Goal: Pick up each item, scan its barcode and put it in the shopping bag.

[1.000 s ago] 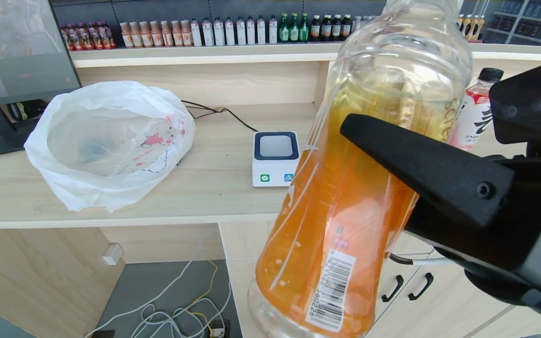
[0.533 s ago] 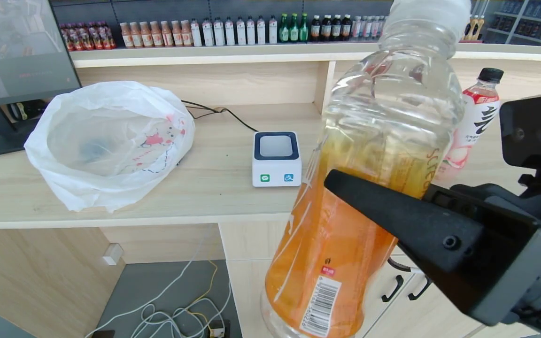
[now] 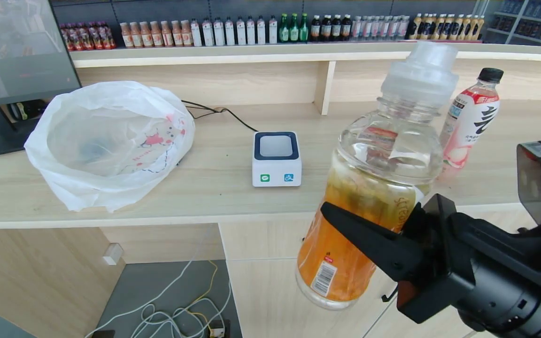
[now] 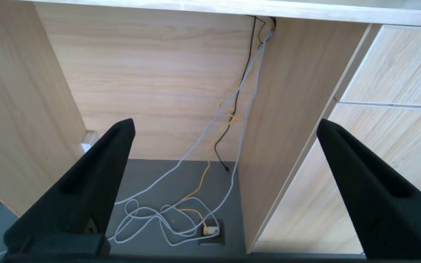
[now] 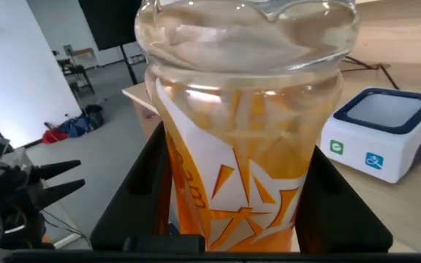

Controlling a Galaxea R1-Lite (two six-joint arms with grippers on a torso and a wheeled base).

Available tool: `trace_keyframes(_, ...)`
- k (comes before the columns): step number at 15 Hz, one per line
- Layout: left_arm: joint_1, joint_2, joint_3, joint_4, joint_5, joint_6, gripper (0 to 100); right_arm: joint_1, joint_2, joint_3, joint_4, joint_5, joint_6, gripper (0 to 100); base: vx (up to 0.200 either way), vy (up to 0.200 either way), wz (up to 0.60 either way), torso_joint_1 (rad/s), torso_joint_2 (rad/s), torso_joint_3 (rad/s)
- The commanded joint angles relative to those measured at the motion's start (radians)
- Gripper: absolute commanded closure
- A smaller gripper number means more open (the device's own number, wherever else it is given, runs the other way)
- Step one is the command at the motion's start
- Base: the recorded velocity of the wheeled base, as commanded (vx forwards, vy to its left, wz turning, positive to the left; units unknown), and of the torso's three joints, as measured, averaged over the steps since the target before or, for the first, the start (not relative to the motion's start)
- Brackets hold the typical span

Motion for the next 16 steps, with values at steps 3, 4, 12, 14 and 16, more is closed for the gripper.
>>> trace_keyframes(3,0.0,0.0,0.0,0.0,0.0,0.0,0,-0.004,-0.016,0.016,-0.003,-0.182,-0.107,100,0.0,0.0,0.0,0.0,0.0,0.0)
trace_keyframes(4,0.0,0.0,0.0,0.0,0.0,0.0,0,-0.016,-0.027,0.027,-0.002,-0.269,-0.164,100,0.0,0.0,0.0,0.0,0.0,0.0)
trace_keyframes(12,0.0,0.0,0.0,0.0,0.0,0.002,0,-0.345,-0.01,0.009,-0.028,-0.321,-0.213,100,0.0,0.0,0.0,0.0,0.0,0.0)
trace_keyframes(14,0.0,0.0,0.0,0.0,0.0,0.002,0,-0.36,-0.006,-0.03,-0.029,-0.324,-0.216,100,0.0,0.0,0.0,0.0,0.0,0.0)
trace_keyframes(16,0.0,0.0,0.0,0.0,0.0,0.0,0,-0.371,-0.006,-0.02,-0.062,-0.367,-0.254,100,0.0,0.0,0.0,0.0,0.0,0.0)
